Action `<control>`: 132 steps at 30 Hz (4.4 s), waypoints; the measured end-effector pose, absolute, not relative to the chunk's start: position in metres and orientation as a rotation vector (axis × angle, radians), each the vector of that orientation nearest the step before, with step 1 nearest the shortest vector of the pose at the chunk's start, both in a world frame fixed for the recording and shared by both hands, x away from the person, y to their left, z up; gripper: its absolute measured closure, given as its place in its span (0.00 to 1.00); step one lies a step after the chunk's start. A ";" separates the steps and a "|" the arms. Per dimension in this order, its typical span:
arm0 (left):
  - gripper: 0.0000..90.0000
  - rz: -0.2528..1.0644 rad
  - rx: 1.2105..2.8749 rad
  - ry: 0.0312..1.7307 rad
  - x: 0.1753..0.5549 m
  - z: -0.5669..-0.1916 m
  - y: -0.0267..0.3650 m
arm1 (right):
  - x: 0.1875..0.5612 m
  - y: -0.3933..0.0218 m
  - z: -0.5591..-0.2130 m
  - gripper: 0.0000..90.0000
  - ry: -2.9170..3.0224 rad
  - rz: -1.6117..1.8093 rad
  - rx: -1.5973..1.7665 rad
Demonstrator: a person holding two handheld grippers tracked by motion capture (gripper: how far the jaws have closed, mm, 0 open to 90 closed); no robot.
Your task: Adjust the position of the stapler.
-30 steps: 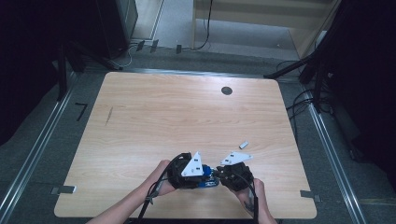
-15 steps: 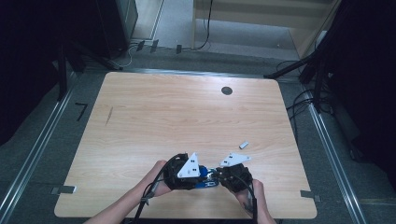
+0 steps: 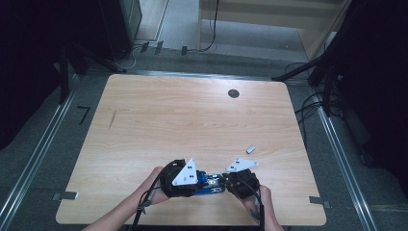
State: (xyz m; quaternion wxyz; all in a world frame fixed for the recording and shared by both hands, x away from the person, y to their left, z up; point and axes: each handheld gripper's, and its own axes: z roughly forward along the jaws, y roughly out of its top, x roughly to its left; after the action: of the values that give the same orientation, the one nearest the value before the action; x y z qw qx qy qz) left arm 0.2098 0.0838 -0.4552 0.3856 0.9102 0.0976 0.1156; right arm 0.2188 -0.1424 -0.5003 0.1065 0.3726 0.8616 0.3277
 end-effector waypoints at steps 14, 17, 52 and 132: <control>0.74 0.314 2.255 0.276 0.202 -0.458 0.107 | 0.218 -0.142 -0.500 0.93 2.534 0.955 1.103; 0.74 0.315 2.244 0.286 0.200 -0.459 0.113 | 0.218 -0.142 -0.500 0.93 2.533 0.954 1.105; 0.73 0.230 2.241 0.411 0.196 -0.470 0.152 | 0.218 -0.141 -0.500 0.93 2.529 0.948 1.121; 0.74 0.307 2.194 0.390 0.201 -0.437 0.147 | 0.206 -0.064 -0.483 0.98 2.658 1.166 0.832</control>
State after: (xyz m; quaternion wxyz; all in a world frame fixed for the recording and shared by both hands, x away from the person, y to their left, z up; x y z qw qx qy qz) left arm 0.2014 0.1468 -0.4373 0.4315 0.8798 0.1566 0.1231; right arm 0.2056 -0.0638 -0.4830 0.0607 0.2750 0.8787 0.3855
